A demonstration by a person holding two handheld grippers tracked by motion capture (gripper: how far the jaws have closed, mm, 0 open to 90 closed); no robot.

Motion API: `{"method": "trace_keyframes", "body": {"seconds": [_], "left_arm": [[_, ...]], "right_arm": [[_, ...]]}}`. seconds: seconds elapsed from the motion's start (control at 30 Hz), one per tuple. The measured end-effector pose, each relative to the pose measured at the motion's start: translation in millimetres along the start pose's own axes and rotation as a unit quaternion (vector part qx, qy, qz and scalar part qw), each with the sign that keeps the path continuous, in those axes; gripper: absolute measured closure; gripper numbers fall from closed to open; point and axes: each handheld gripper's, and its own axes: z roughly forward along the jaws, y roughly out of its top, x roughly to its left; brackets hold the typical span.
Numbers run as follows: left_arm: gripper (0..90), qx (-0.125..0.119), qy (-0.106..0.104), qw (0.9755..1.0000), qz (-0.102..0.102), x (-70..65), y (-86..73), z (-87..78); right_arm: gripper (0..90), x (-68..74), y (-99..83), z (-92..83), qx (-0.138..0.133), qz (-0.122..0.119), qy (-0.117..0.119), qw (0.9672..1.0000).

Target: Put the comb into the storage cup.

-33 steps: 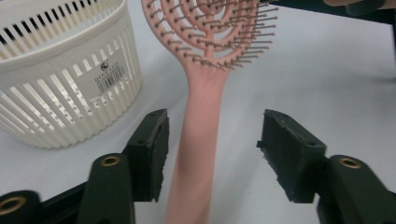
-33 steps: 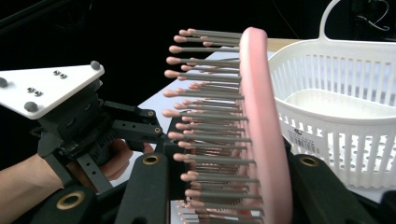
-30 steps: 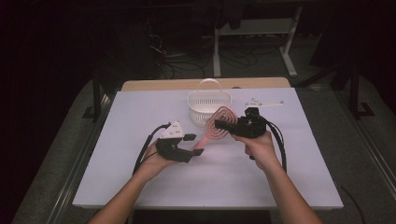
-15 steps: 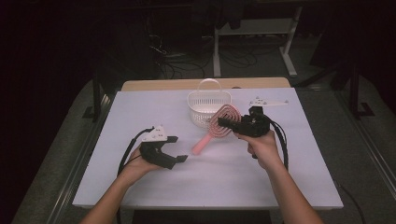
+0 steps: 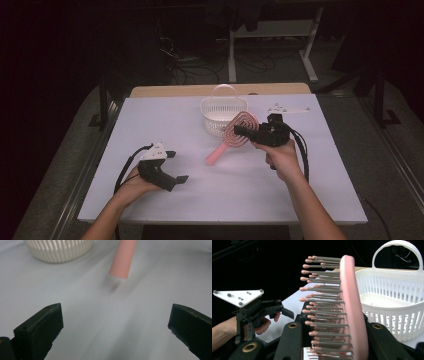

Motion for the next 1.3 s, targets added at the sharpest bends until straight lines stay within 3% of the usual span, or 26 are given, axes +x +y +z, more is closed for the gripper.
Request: {"method": "trace_keyframes", "body": {"seconds": [0.17, 0.33, 0.53, 0.73, 0.87, 1.3], "left_arm": [[0.0, 0.001, 0.015, 0.9999, 0.004, -0.7, -12.1, -7.3], [0.0, 0.002, 0.022, 0.9997, -0.010, 1.0, -21.6, -14.7], [0.0, -0.011, 0.013, 0.9994, -0.029, 4.3, -23.7, -20.0], [0.0, -0.008, 0.020, 0.9996, -0.017, 1.2, -23.2, -18.6], [0.0, -0.003, 0.030, 0.9994, -0.019, 2.4, -24.3, -18.8], [0.0, -0.003, 0.031, 0.9993, -0.022, 3.8, -25.9, -18.9]], "right_arm": [[62.8, 0.0, 0.6, -1.5, -0.003, 0.001, -0.001, 1.0000], [62.8, -0.5, 1.1, -2.6, -0.004, 0.001, -0.002, 1.0000], [62.8, -1.2, 2.6, -4.6, -0.010, 0.003, -0.003, 0.9999], [62.8, -2.8, 4.4, -7.7, -0.016, 0.007, -0.007, 0.9998], [62.8, -3.7, 6.6, -8.3, -0.018, 0.009, -0.009, 0.9998], [62.8, -3.7, 15.7, -8.7, -0.025, 0.007, -0.015, 0.9996]]}}
